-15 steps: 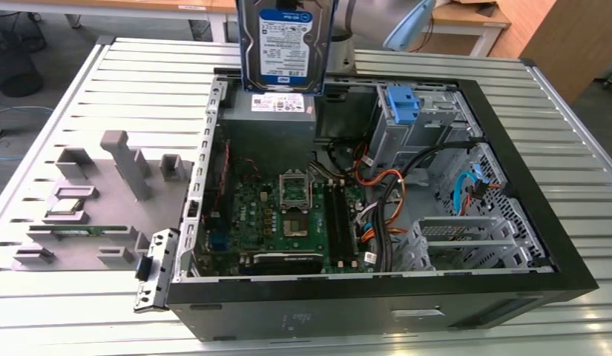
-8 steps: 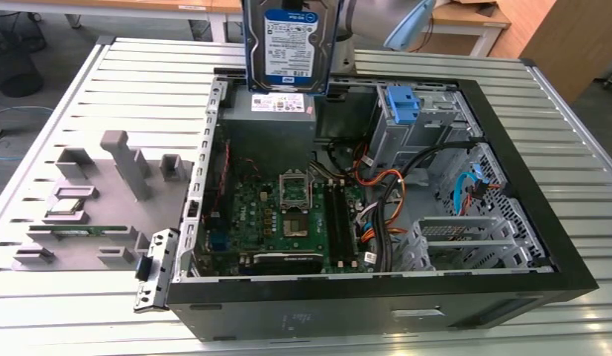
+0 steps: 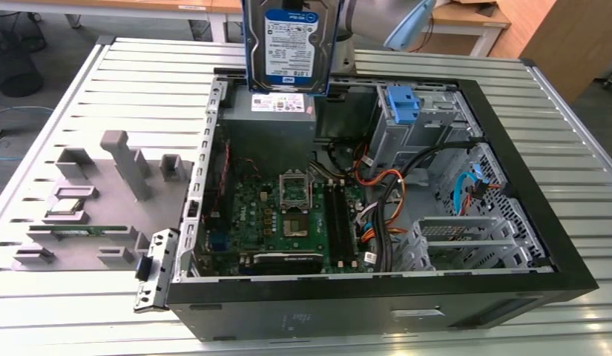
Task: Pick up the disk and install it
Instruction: 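Pick up the disk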
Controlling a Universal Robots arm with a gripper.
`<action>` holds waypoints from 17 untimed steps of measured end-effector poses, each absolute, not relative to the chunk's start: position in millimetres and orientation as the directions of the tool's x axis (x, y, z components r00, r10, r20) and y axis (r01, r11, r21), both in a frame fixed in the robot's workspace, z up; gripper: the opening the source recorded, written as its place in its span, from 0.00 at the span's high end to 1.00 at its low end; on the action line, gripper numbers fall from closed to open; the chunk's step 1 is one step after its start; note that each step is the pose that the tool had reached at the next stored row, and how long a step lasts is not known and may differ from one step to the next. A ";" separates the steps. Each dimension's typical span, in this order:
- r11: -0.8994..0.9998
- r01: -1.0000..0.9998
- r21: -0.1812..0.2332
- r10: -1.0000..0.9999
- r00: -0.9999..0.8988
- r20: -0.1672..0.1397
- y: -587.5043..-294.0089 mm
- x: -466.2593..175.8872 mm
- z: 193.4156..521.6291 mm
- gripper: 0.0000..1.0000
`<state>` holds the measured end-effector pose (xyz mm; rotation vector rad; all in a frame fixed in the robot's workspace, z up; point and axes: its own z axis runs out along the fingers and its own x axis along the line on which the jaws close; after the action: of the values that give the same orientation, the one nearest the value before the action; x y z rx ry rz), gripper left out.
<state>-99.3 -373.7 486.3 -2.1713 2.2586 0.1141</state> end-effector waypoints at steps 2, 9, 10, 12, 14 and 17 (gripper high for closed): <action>0.038 -0.998 0.048 -0.998 -0.041 -0.055 -373.7 -99.1 486.3 0.65; 0.038 -0.998 0.048 -0.998 -0.041 -0.055 -373.7 -92.8 486.3 0.65; 0.038 -0.998 0.048 -0.998 -0.041 -0.055 -373.7 -91.5 486.3 0.65; 0.038 -0.998 0.048 -0.998 -0.041 -0.055 -373.7 -88.8 486.3 0.65; 0.038 -0.998 0.048 -0.998 -0.041 -0.055 -373.7 -86.1 486.2 0.65; 0.038 -0.998 0.048 -0.998 -0.041 -0.055 -373.7 -82.0 486.3 0.65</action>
<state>-82.0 -373.7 486.3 -2.1714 2.2585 0.1141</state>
